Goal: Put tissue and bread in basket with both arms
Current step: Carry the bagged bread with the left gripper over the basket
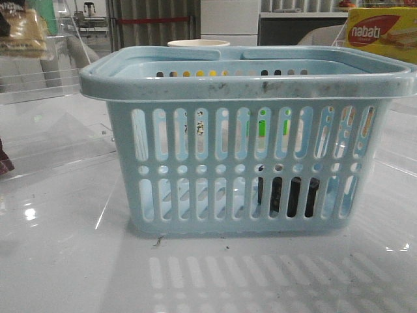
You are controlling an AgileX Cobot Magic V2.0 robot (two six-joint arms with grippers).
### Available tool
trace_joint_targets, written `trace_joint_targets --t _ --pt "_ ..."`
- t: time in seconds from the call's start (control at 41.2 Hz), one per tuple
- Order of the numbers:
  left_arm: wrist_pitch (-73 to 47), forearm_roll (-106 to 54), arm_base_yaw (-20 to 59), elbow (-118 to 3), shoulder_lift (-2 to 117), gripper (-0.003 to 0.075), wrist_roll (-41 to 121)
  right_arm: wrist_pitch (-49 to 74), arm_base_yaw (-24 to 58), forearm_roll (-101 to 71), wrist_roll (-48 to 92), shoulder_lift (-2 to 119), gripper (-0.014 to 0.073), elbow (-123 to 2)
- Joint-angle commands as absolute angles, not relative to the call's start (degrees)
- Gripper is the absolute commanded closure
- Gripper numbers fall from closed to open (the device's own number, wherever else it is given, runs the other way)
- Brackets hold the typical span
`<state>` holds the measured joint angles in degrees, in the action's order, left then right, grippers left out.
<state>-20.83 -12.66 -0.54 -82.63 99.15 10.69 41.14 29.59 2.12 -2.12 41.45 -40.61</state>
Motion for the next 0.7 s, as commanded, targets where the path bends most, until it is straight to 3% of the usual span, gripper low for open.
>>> trace_joint_targets --t 0.0,0.339,0.679 --pt "-18.43 -13.15 0.99 -84.79 92.54 0.063 10.8 37.58 29.47 2.97 -2.03 41.11 0.0003 -42.06" --pt "-25.54 -13.15 12.06 -84.79 83.08 0.063 10.9 37.58 29.47 2.97 -2.03 41.11 0.0003 -42.06" --pt "-31.65 -13.15 28.13 -84.67 83.24 0.063 14.28 37.58 29.47 2.97 -2.03 41.11 0.0003 -42.06"
